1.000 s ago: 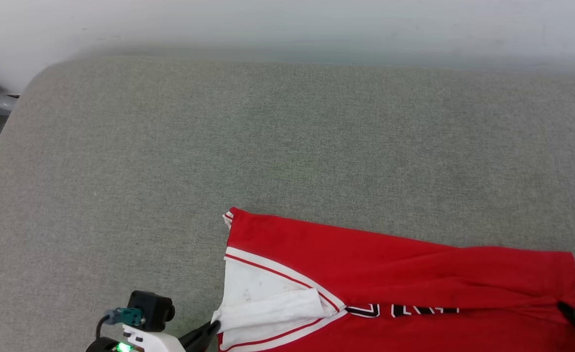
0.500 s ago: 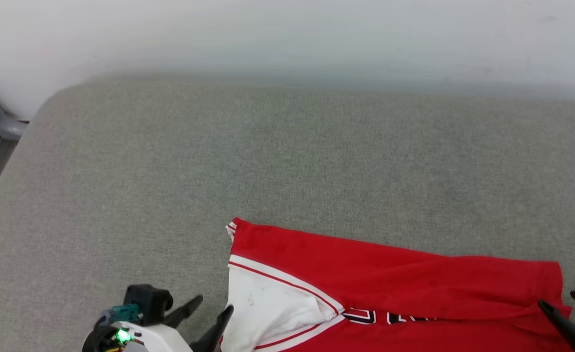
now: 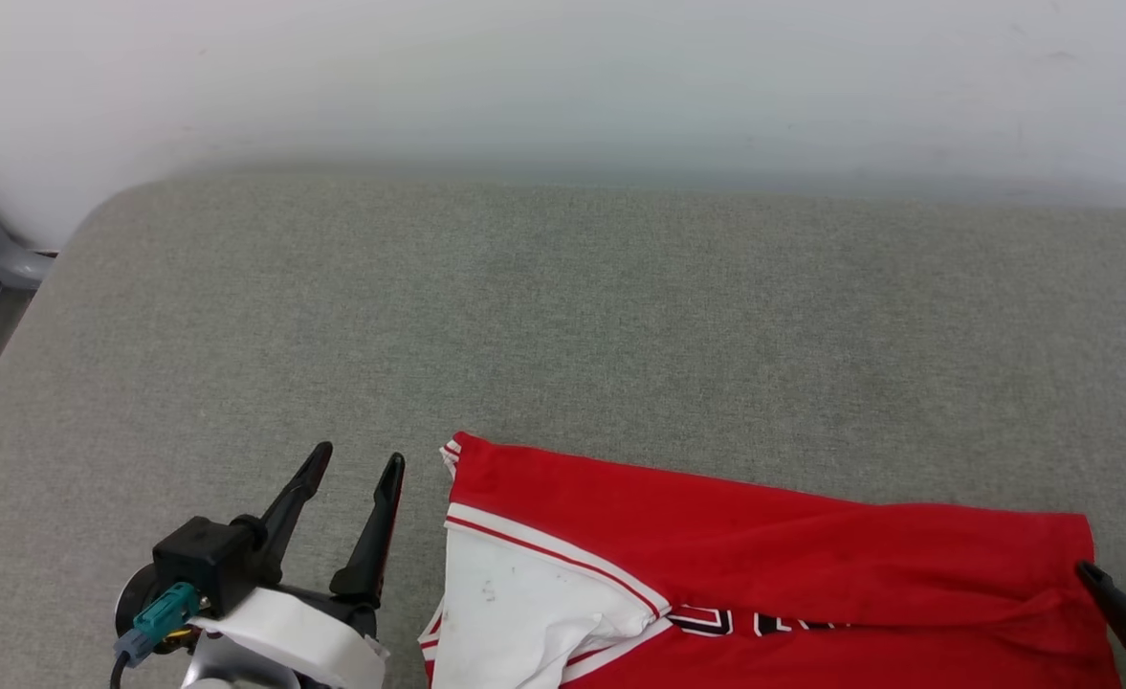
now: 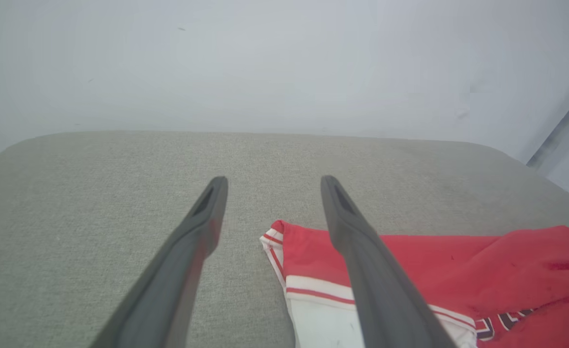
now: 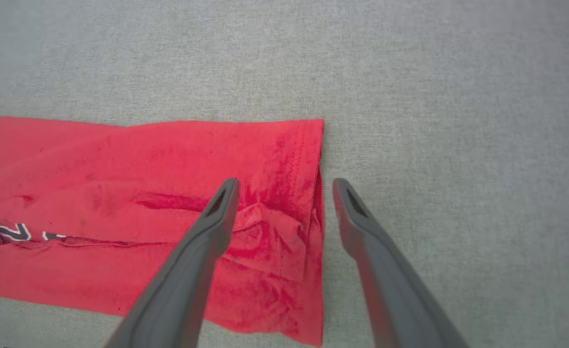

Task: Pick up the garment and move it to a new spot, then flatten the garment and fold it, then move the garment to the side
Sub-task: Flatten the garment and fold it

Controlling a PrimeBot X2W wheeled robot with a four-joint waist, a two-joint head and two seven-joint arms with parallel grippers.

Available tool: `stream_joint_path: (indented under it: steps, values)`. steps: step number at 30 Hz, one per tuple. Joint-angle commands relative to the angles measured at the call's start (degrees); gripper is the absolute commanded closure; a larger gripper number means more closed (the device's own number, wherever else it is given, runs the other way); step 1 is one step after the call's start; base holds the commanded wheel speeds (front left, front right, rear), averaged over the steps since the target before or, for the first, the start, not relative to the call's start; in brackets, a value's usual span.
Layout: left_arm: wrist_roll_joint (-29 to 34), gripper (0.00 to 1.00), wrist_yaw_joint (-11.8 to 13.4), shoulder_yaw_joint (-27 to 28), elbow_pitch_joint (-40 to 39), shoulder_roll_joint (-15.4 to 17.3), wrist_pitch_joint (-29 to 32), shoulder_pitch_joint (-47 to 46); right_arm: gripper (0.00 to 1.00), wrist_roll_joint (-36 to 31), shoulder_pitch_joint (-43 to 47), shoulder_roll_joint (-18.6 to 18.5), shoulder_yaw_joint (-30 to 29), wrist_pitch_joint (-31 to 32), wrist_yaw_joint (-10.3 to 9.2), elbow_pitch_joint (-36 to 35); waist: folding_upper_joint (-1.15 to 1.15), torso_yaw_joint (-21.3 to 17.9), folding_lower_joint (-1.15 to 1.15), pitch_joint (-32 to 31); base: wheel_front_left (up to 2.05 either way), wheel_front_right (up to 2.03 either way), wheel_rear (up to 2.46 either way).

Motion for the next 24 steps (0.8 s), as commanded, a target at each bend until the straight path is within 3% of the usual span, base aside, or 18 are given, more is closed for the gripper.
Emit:
stream_joint_path:
  steps: [1, 7, 12, 19, 24]
  values:
    - [0.45, 0.00, -0.14, 0.92, 0.42, -0.86, -0.63, -0.54, 0.00, -2.26, -0.96, 1.92, -1.97, 1.04, -0.05, 0.45, 0.00, 0.32, 0.00, 0.85, 0.00, 0.00, 0.00]
    - [3.44, 0.00, -2.05, 3.17, 2.95, -2.73, -1.26, -0.10, 0.00, -9.73, -1.99, 9.74, -9.37, 7.23, -0.05, 1.46, 0.00, 1.07, 0.00, 3.04, 0.00, 0.00, 0.00]
    - [5.63, 0.00, -4.51, 5.31, 3.35, -4.73, -1.30, -0.91, 0.00, -14.05, -1.83, 11.73, -11.60, 11.05, -0.05, 2.17, 0.00, 1.87, 0.00, 4.90, 0.00, 0.00, 0.00]
    - [7.02, 0.00, -6.58, 6.61, 4.51, -5.95, -1.31, -1.58, 0.00, -15.04, -2.10, 12.54, -10.50, 11.44, -0.05, 6.67, 0.00, 2.24, 0.00, 6.32, 0.00, 0.00, 0.00]
    - [8.16, 0.00, -7.60, 7.43, 5.24, -6.63, -1.31, -2.21, 0.00, -12.02, -2.49, 14.04, -5.74, 11.46, 0.08, 10.92, 0.00, 2.58, 0.00, 7.36, 0.00, 0.00, 0.00]
